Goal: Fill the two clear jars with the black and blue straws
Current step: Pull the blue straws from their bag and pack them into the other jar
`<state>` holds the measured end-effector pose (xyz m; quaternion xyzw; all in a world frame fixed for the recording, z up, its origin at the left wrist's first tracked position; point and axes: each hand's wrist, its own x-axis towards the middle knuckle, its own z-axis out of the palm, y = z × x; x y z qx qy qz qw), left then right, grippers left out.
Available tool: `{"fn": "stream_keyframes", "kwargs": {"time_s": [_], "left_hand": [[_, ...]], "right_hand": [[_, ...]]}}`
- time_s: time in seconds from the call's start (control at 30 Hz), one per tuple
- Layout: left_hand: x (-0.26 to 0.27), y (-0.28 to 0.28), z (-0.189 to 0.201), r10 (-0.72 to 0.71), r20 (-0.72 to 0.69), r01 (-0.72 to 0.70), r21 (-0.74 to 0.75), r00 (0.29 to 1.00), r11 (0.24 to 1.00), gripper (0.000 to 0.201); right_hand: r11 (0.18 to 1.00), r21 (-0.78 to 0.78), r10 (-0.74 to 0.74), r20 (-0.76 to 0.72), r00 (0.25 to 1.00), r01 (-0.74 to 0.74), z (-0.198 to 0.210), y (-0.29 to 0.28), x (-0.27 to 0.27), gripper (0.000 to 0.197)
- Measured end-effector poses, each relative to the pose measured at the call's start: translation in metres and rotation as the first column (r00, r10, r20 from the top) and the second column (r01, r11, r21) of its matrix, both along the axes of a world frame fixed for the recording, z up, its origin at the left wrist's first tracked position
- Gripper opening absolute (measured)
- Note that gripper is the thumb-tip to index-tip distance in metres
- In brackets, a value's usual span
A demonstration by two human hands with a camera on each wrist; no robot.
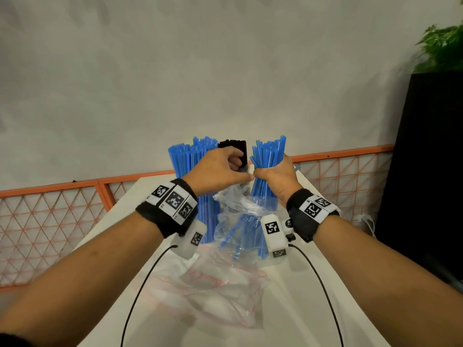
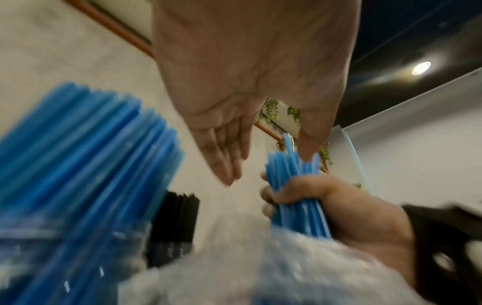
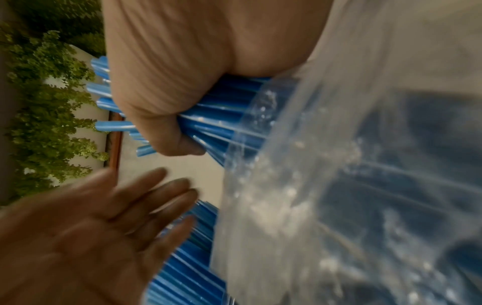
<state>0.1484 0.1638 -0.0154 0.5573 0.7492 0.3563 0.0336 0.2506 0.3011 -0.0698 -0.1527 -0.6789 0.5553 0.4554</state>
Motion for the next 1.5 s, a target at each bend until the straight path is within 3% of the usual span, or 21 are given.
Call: {"fn": "stream_keyframes", "kwargs": {"time_s": [0.07,0.13,0.37,0.57,0.7,0.83,0.93,1.0,1.07,1.13,1.2,1.23,1.27,1.37,1.43,1.5], "left_hand": [[0.007,0.01,-0.012,-0.024,0.11,0.035,-0.104,0.994,0.994,0.076],[0.011,0.018,-0.02,-0.052,0.2,0.073,-0.102,0.978,0.992,0.077],[0.021,0.035,-0.044,-0.209,0.488,0.103,0.234,0.848,0.967,0.069],[0.026,0.045,-0.054,-0.239,0.561,0.029,0.357,0.793,0.934,0.046],[0.026,0.048,-0.055,-0.228,0.606,-0.062,0.419,0.762,0.906,0.021],[0.024,0.05,-0.054,-0.228,0.639,-0.1,0.434,0.735,0.895,0.039],[0.023,0.054,-0.058,-0.209,0.642,-0.128,0.437,0.738,0.89,0.046],[0.02,0.056,-0.059,-0.157,0.647,-0.177,0.42,0.746,0.89,0.042],[0.016,0.058,-0.061,-0.123,0.657,-0.207,0.402,0.743,0.892,0.042],[0.013,0.059,-0.063,-0.112,0.663,-0.211,0.387,0.74,0.898,0.043],[0.012,0.06,-0.064,-0.102,0.663,-0.208,0.372,0.742,0.905,0.043],[0.011,0.06,-0.063,-0.098,0.664,-0.208,0.366,0.741,0.907,0.043],[0.009,0.06,-0.064,-0.096,0.666,-0.209,0.363,0.74,0.908,0.043],[0.007,0.061,-0.063,-0.088,0.676,-0.224,0.36,0.731,0.906,0.042],[0.005,0.062,-0.063,-0.087,0.687,-0.231,0.356,0.721,0.905,0.043],[0.003,0.063,-0.064,-0.091,0.699,-0.228,0.35,0.709,0.908,0.044]], "right_hand": [[1.0,-0.004,0.018,-0.005,1.0,-0.018,0.001,-0.004,-0.001,0.032],[0.999,-0.01,0.045,-0.007,0.999,-0.045,0.002,-0.008,-0.002,0.034],[0.985,0.02,0.172,0.055,0.984,-0.173,0.005,-0.015,0.005,0.047],[0.978,0.165,0.075,0.281,0.957,-0.125,0.011,-0.015,0.008,0.064],[0.942,0.295,0.024,0.419,0.908,-0.161,0.014,-0.015,0.014,0.066],[0.952,0.236,0.082,0.411,0.908,-0.193,0.018,-0.015,0.02,0.047],[0.975,0.184,0.051,0.358,0.932,-0.124,0.019,-0.01,0.02,0.03],[0.982,0.184,-0.004,0.286,0.958,-0.051,0.016,0.0,0.025,0.032],[0.964,0.257,-0.13,0.227,0.965,0.069,0.01,0.015,0.033,0.035],[0.923,0.265,-0.32,0.123,0.94,0.279,0.0,0.029,0.041,0.032],[0.873,0.129,-0.482,0.089,0.871,0.47,-0.012,0.043,0.045,0.036],[0.867,0.03,-0.497,0.128,0.858,0.498,-0.017,0.05,0.046,0.037],[0.881,-0.071,-0.449,0.191,0.873,0.469,-0.021,0.056,0.046,0.039],[0.923,-0.284,-0.127,0.406,0.905,0.258,-0.029,0.06,0.038,0.06],[0.945,-0.314,0.051,0.424,0.904,0.094,-0.03,0.056,0.034,0.074],[0.949,-0.316,0.153,0.418,0.896,-0.015,-0.03,0.054,0.03,0.069]]}}
